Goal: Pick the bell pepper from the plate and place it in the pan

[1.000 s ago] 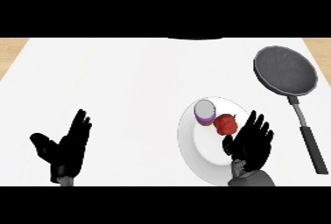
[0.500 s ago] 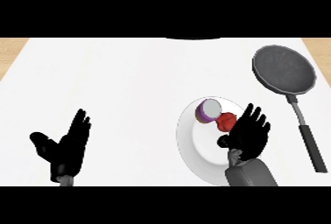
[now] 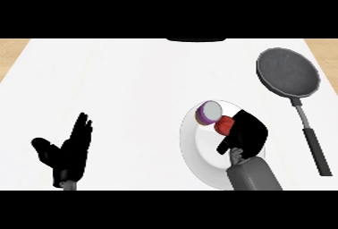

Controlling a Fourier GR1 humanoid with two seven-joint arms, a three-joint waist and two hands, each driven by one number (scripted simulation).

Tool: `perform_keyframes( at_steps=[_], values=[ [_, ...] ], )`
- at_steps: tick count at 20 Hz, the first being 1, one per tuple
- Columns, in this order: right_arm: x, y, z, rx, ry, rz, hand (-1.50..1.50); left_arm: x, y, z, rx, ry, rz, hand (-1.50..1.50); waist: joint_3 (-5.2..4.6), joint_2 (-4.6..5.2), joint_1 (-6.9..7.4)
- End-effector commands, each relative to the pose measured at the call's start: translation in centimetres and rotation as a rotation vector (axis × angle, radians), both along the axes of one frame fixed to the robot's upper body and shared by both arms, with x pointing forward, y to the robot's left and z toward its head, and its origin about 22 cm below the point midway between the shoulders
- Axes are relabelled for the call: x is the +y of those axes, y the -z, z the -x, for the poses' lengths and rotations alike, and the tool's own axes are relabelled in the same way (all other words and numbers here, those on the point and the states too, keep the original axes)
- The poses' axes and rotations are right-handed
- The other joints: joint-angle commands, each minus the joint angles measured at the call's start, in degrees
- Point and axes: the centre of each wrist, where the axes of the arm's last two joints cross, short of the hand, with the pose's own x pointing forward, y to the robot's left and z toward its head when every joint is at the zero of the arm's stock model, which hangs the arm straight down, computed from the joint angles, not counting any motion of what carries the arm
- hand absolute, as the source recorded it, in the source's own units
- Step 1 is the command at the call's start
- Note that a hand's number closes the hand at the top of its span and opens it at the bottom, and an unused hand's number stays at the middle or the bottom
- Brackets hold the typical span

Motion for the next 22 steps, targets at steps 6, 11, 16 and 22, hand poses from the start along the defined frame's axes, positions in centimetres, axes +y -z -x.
perform_keyframes(
  at_steps=[6,11,16,22],
  values=[
    [3.9,-0.7,-1.1,0.135,-0.544,-0.095,1.5,-1.2,0.8,-0.6,0.02,0.046,0.017,0.0,0.33,1.9,1.94],
    [4.5,-0.2,-2.6,0.191,-0.735,-0.156,1.5,0.3,1.2,-0.4,0.046,0.02,0.009,0.0,0.3,1.43,0.88],
    [4.1,-3.7,-4.8,-0.018,-0.775,-0.031,1.5,-1.4,1.1,-0.8,0.041,0.02,0.015,0.0,0.29,1.1,-0.14],
    [5.1,-9.4,-3.6,-0.402,-0.642,0.075,1.5,0.7,0.5,0.3,0.039,0.013,0.001,0.0,0.27,0.64,-0.66]
  ],
)
